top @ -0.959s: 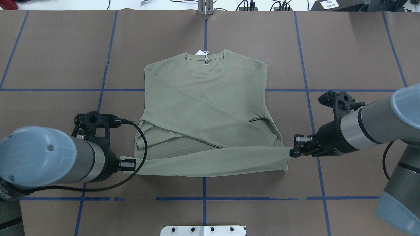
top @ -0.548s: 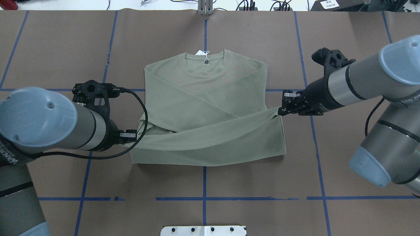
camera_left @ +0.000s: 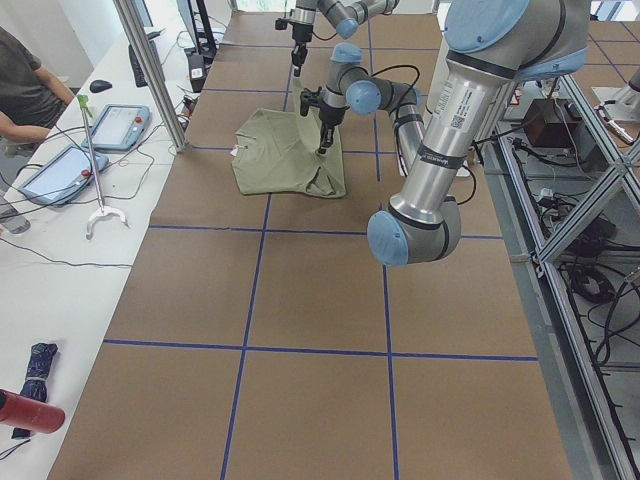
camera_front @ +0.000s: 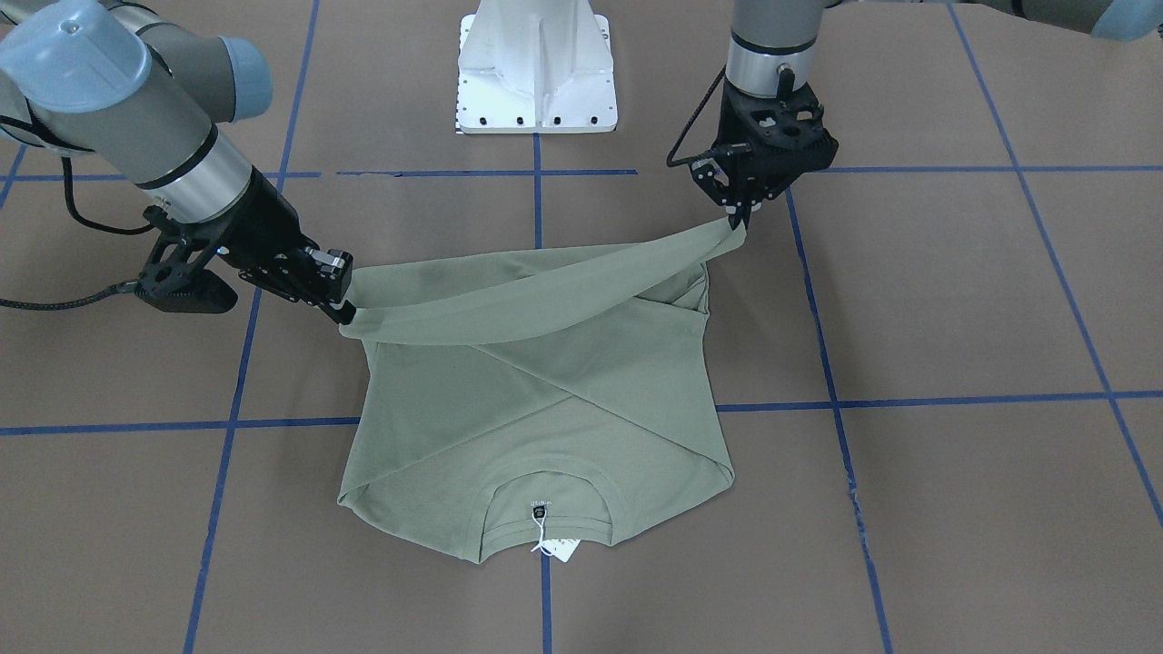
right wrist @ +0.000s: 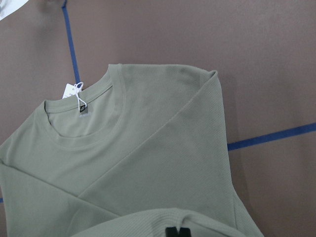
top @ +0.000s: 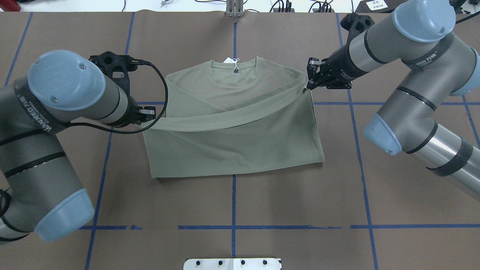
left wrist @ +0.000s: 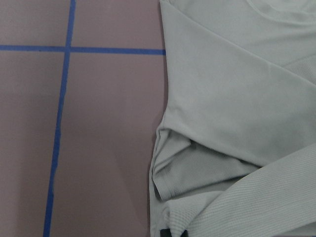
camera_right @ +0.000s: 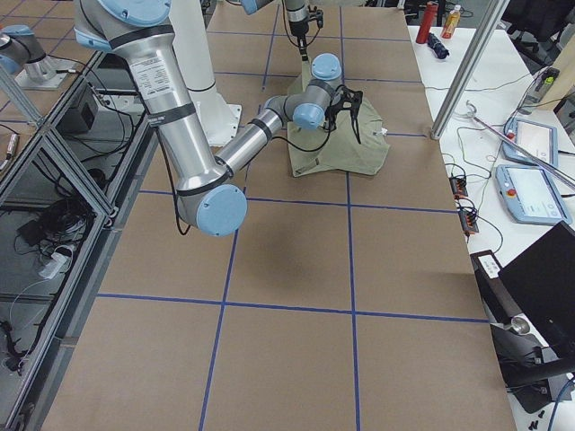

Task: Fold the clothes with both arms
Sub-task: 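Lay the hem at the collar and open both grippers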

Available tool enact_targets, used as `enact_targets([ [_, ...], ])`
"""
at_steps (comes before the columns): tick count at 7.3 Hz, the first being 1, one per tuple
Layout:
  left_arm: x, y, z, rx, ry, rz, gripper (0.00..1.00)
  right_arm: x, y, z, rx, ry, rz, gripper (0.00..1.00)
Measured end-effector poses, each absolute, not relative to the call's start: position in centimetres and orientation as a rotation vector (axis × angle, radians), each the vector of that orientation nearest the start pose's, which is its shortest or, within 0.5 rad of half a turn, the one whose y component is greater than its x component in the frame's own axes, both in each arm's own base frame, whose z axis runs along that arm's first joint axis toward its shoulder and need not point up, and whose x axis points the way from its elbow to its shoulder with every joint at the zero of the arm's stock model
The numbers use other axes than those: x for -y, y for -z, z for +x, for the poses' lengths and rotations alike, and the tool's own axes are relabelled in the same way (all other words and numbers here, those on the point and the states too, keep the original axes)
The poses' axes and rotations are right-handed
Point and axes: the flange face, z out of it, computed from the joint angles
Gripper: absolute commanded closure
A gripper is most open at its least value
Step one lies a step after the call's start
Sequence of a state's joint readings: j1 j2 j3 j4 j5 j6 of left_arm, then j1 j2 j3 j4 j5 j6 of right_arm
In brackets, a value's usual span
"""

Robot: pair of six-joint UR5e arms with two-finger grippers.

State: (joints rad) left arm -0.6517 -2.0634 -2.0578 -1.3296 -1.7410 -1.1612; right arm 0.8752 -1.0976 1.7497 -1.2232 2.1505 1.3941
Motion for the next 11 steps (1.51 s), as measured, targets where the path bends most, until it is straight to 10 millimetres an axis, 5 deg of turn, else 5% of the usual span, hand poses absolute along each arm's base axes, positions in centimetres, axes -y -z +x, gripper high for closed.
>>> enact_targets([
  [5, 53.9, -28.4, 41.5, -0.701, 0.230, 0.275, 1.00, 58.5, -30.6, -35.0, 1.015, -0.415, 0.009, 1.00],
  [11, 59.3, -29.8, 42.9, -0.704, 0.269, 0.302, 1.00, 64.3, -30.1, -37.2, 0.963, -0.466, 0.005, 1.00],
])
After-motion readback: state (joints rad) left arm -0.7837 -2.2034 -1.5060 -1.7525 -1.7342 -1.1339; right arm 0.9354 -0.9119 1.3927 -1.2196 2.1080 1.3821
